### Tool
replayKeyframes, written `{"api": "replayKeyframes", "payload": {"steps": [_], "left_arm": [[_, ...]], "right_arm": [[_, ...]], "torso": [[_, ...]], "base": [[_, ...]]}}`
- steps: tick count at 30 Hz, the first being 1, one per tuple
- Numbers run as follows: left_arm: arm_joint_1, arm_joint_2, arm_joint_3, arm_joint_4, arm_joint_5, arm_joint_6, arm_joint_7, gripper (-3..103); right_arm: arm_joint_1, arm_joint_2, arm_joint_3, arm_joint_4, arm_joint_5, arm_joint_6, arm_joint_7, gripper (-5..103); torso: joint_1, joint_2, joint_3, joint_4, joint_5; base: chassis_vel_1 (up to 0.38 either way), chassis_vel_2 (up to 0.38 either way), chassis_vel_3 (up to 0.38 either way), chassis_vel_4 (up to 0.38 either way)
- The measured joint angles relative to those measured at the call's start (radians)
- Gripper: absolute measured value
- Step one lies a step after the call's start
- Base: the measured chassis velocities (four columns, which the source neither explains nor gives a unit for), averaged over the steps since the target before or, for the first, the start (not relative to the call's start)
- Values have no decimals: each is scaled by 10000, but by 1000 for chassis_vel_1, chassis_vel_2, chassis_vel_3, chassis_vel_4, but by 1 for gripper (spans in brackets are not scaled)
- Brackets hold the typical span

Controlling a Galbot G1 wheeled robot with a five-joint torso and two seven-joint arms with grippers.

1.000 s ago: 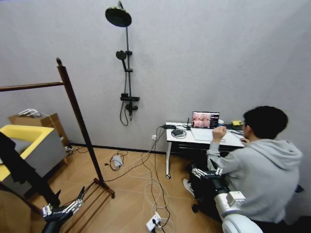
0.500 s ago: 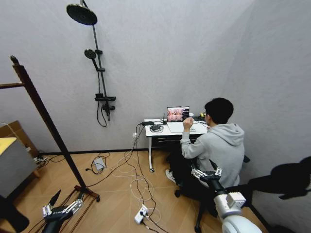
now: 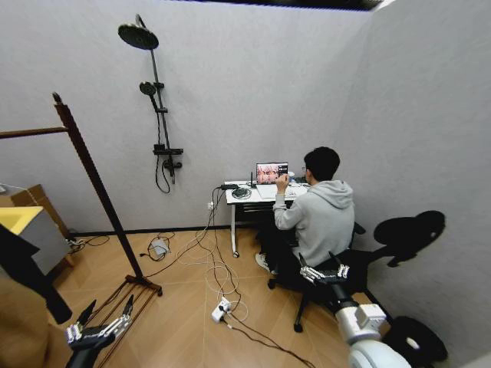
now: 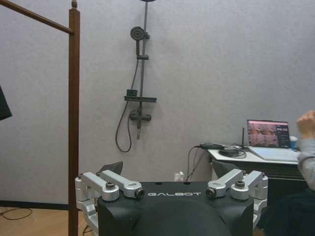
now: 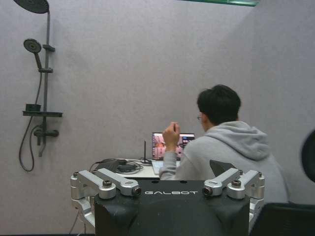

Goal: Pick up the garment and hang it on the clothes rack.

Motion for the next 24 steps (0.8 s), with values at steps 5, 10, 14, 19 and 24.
{"api": "replayKeyframes", "payload": {"steps": [5, 10, 14, 19, 24], "left_arm": [[-3, 0, 2, -1, 0, 0, 12, 100], [-6, 0, 3, -1, 0, 0, 8, 100], [-7, 1, 2, 0, 0, 0, 8, 100], [-4, 0, 2, -1, 0, 0, 5, 100], [-4, 1, 2, 0, 0, 0, 5, 100]], "right_arm": [[4, 17, -53, -10, -35, 7, -5, 100], [43, 44, -136, -10, -95, 6, -9, 100], [-5, 89, -222, -5, -151, 6, -16, 100], [-26, 93, -233, 6, -168, 8, -19, 100], [-41, 99, -261, 9, -195, 20, -22, 100]], "torso": [[1, -1, 0, -11, 1], [29, -16, 10, -6, 3], [26, -16, 8, -7, 2], [15, -12, 5, -4, 2], [14, -10, 4, -6, 3]], "base": [[-3, -219, -143, 59], [-67, -23, -2, -72], [-14, -3, -60, -40], [97, -100, -90, 101], [149, -171, -136, 147]]}}
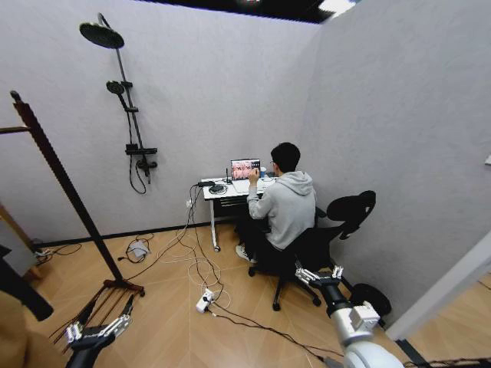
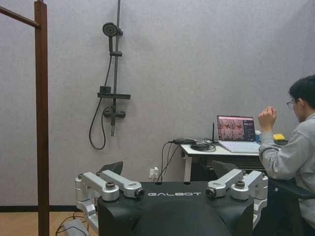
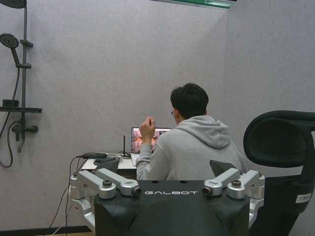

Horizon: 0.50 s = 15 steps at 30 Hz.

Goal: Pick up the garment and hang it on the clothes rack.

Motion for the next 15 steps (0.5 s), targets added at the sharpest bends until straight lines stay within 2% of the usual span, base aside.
{"api": "replayKeyframes", "payload": {"steps": [15], "left_arm": [[1, 0, 0, 0, 0, 0, 0, 100]], "right_arm": [[101, 25, -223, -99, -100, 16, -10, 100]], "torso": [[-2, 2, 0, 0, 0]], "base": [[203, -214, -191, 203]]}}
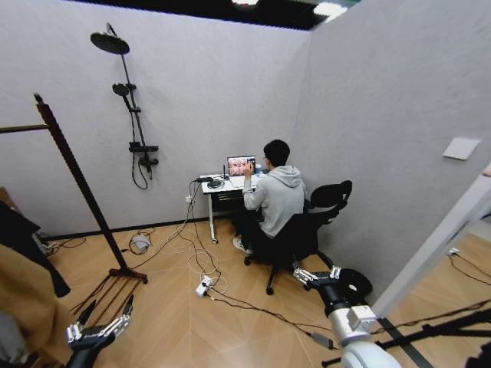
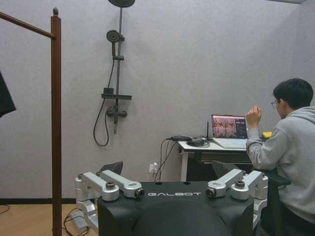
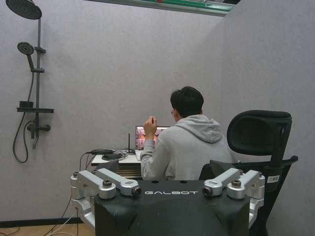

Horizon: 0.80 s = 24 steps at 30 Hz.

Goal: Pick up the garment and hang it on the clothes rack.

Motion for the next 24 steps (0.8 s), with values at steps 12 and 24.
{"api": "replayKeyframes", "payload": {"steps": [12, 24], "left_arm": [[0, 0, 0, 0, 0, 0, 0, 100], [0, 0, 0, 0, 0, 0, 0, 100]], "right_arm": [[115, 24, -113, -81, -58, 14, -39, 100], [152, 42, -153, -90, -86, -2, -53, 100]], "torso": [[1, 0, -1, 1, -1], [2, -2, 0, 1, 2]], "base": [[261, -137, -152, 232], [262, -143, -139, 259]]}}
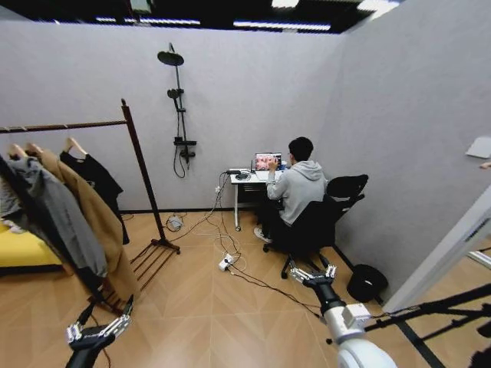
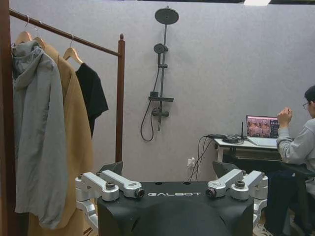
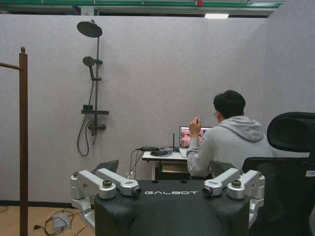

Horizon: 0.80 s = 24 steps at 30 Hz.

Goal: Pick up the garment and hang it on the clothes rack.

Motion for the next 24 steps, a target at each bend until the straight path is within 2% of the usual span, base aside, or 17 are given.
{"api": "replayKeyframes", "payload": {"steps": [24], "left_arm": [[1, 0, 0, 0, 0, 0, 1, 100]], "right_arm": [[318, 202, -561, -259, -473, -92, -16, 100]], "torso": [[-5, 3, -1, 1, -2]], "base": [[158, -171, -171, 157]]}}
